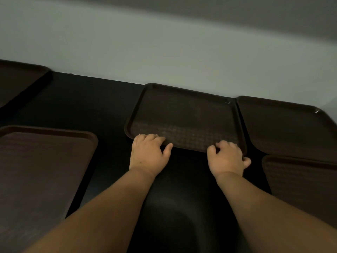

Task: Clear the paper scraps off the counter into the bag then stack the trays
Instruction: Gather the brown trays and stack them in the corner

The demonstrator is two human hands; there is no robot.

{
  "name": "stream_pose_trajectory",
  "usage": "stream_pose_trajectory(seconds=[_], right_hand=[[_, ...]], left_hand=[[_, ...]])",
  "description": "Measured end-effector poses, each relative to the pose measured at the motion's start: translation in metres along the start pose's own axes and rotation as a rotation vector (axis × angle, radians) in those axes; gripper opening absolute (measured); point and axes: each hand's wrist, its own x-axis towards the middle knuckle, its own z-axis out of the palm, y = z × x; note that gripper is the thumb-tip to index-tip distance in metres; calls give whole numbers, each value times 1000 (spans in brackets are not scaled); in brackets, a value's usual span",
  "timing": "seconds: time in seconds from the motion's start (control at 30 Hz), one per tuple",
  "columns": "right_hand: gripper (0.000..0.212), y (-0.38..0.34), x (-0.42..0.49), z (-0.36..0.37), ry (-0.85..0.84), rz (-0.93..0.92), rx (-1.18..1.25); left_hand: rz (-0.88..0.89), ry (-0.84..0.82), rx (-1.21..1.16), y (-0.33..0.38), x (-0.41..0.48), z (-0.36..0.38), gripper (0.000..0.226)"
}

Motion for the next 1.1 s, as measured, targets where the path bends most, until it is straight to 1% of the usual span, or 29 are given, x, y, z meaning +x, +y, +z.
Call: stream_pose_trajectory(seconds=[0.1, 0.2, 0.4, 0.53, 0.73, 0.77, 0.83, 0.9, 0.97, 1.03, 1.1], right_hand=[[46, 10, -8, -10, -51, -56, -79], [44, 30, -29, -22, -54, -115, -144], [46, 55, -63, -19, -38, -179, -145], [48, 57, -64, -17, -2, -219, -127], [48, 59, -67, -20, 29, -239, -28], [48, 59, -68, -21, 31, -237, 2], [47, 60, -69, -22, 46, -228, 33], [50, 60, -73, -25, 66, -232, 38], [53, 58, -79, -28, 60, -244, 21], [51, 49, -91, -30, 32, -243, 26], [44, 27, -114, -28, 34, -234, 155]], left_hand=[[49, -14, 41, -5, -12, -1, 57], [84, -38, 52, -5, -35, -5, 57], [65, 8, 62, -6, -82, -9, 56], [21, 25, 78, -7, -85, -8, 55], [45, -7, -1, -8, -90, -10, 55], [31, -13, -24, -8, -93, -11, 56], [-51, 6, -117, -7, -108, -15, 58], [-135, 25, -260, -5, -131, -21, 60], [-189, 70, -339, -8, -152, -31, 59], [-267, 162, -335, -25, -162, -48, 58], [-372, 185, -278, -53, -164, -68, 62]])
